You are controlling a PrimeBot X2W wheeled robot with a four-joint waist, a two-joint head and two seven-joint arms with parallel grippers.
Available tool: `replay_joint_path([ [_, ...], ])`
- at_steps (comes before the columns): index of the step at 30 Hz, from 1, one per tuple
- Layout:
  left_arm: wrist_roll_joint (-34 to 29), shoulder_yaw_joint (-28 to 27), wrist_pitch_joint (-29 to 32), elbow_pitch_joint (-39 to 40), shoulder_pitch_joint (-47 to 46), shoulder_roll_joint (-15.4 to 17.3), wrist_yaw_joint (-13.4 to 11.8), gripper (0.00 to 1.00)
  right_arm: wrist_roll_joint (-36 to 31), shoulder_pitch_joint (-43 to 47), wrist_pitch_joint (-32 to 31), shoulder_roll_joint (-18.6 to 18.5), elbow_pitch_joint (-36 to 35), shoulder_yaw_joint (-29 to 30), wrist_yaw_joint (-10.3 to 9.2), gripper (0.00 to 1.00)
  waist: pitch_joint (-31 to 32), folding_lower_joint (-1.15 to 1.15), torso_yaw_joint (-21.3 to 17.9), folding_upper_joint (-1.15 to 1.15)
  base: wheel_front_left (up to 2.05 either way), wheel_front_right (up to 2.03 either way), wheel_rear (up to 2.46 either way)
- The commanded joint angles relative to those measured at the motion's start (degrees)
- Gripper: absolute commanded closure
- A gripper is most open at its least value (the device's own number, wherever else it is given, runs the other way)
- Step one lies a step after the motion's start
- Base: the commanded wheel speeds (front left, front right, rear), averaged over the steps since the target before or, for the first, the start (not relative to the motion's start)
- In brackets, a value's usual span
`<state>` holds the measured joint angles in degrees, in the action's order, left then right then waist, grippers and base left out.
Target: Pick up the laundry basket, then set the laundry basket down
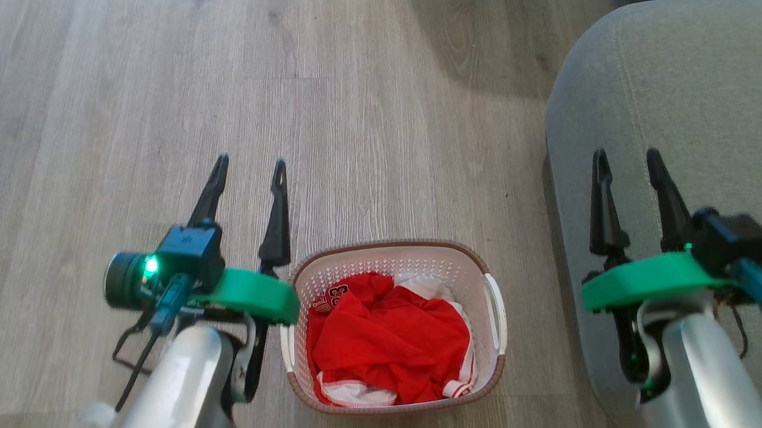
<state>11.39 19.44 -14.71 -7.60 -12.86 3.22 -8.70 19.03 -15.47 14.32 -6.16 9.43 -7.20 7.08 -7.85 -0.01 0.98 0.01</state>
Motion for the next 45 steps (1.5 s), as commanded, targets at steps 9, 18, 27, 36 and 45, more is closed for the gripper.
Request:
replay_joint_path([
  [9, -0.58, -4.02, -0.29, 2.21, 2.79, -0.32, 0.99, 0.0, -2.02, 5.46, 0.68, 2.02, -3.87, 1.17, 0.41, 0.0, 1.35, 0.01, -0.31, -0.01, 0.0, 0.0, 0.0],
  [18, -0.21, -3.96, -0.29, 2.33, 5.51, -0.34, 1.65, 0.0, -3.02, 7.41, 0.68, 2.99, -2.78, 1.82, 0.41, 0.0, 3.34, 0.01, -0.99, -0.01, 0.0, 0.0, 0.0],
  [27, 1.78, -5.27, -0.29, 3.32, 6.41, -0.34, 1.84, 0.0, -3.5, 7.48, 0.68, 3.23, -3.68, 2.15, 0.41, 0.0, 3.53, 0.01, -1.22, -0.01, 0.0, 0.0, 0.0],
  [36, 1.54, -5.34, -0.29, 4.29, 6.61, -0.34, 2.1, 0.0, -2.99, 7.77, 0.68, 3.27, -3.79, 2.17, 0.41, 0.0, 3.62, 0.01, -0.93, -0.01, 0.0, 0.0, 0.0],
  [45, 2.08, -5.26, -0.29, 3.71, 7.0, -0.34, 2.58, 0.0, -2.81, 7.76, 0.68, 3.27, -3.69, 1.88, 0.41, 0.0, 3.79, 0.01, -0.82, -0.01, 0.0, 0.0, 0.0],
])
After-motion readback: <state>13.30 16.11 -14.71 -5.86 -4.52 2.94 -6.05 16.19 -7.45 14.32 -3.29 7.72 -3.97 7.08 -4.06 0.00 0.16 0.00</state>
